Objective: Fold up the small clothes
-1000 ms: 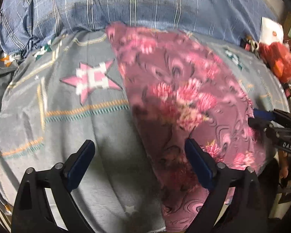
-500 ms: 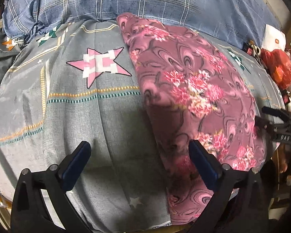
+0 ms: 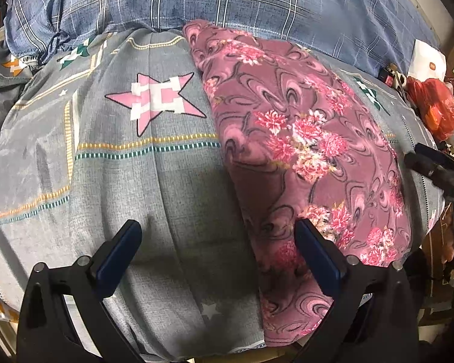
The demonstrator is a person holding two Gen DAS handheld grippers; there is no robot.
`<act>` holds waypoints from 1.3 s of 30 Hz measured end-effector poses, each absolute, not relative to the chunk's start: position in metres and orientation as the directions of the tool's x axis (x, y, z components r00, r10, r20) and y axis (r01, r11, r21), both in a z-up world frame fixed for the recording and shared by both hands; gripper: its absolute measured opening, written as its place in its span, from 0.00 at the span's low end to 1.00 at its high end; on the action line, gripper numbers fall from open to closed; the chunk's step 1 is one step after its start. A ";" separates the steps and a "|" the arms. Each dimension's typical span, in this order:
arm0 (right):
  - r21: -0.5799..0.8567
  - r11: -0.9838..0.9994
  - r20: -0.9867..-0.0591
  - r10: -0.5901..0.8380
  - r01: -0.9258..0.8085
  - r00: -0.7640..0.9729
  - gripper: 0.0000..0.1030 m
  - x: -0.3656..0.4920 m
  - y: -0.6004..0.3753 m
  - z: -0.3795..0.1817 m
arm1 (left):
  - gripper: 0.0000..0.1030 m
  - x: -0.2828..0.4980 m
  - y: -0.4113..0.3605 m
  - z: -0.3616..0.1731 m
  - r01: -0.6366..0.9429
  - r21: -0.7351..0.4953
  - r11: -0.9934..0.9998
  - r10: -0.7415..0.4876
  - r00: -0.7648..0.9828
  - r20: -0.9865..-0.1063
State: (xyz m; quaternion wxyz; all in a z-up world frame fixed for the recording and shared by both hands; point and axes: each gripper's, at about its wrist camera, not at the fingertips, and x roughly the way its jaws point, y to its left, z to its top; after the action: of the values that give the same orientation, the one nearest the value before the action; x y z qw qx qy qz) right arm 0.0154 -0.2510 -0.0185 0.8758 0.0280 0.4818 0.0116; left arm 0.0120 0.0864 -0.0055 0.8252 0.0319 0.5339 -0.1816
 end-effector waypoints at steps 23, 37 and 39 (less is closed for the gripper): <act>0.498 0.867 -0.690 0.400 -0.006 0.604 0.15 0.053 -0.268 -0.035 | 0.98 0.053 0.084 0.019 0.281 -0.180 0.943 -0.287 0.405 -0.868; 0.355 0.933 -0.750 0.325 -0.064 0.576 0.21 0.155 -0.240 -0.052 | 1.00 0.147 0.068 -0.013 0.106 -0.199 0.974 -0.225 0.389 -0.893; 0.396 0.918 -0.756 0.345 -0.031 0.556 0.23 0.158 -0.247 -0.043 | 1.00 0.145 0.070 -0.006 0.104 -0.208 0.973 -0.232 0.408 -0.883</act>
State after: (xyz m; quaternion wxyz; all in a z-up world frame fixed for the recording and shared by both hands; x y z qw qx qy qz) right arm 0.1578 -0.2473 -0.0428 0.8651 0.1715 0.4587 0.1086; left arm 0.1448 0.0697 -0.0058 0.8370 -0.0601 0.5346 -0.1003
